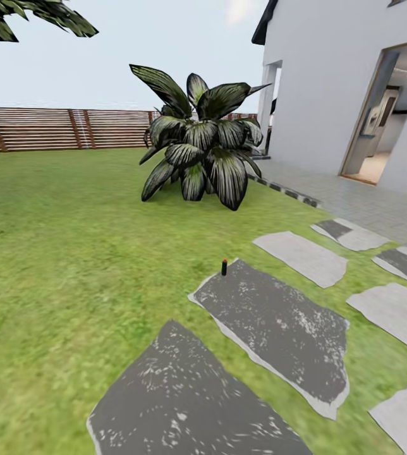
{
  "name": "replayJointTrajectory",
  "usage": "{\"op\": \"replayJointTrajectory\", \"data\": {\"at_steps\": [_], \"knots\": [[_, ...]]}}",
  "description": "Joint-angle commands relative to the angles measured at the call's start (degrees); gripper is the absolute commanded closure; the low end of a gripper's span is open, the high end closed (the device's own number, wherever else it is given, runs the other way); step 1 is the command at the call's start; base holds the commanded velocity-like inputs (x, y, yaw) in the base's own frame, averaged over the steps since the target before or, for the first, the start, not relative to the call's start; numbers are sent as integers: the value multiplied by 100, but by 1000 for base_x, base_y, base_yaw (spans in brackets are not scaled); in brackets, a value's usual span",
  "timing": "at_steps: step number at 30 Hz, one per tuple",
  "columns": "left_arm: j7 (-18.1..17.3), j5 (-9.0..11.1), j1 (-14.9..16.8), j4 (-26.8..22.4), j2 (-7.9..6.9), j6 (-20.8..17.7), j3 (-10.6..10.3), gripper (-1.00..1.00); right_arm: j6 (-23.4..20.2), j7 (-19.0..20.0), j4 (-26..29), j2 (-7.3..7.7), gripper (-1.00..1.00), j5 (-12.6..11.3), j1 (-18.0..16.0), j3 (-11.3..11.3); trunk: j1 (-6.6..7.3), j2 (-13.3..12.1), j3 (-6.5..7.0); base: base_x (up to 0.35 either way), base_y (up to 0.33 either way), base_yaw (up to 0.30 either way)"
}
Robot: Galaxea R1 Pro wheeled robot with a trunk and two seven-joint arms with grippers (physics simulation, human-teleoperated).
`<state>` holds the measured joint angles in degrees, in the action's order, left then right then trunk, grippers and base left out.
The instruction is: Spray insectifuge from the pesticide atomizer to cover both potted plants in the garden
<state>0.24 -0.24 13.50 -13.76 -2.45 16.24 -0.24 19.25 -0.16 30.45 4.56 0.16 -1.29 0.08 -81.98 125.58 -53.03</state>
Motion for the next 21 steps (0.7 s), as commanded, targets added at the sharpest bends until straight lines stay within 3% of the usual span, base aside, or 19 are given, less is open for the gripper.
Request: {"op": "replayJointTrajectory", "data": {"at_steps": [1, 21], "knots": [[4, -3, 3, 5, -1, 19, -3, -100, 17, -2, -4, 1, -100, 2, -3, 1, -3, 2, -5, 340, 0, 0], [2, -3, 3, 5, -1, 19, -4, -100, 17, -2, -6, 1, -100, 2, -3, 1, -3, 2, -5, 339, 0, 0]]}}
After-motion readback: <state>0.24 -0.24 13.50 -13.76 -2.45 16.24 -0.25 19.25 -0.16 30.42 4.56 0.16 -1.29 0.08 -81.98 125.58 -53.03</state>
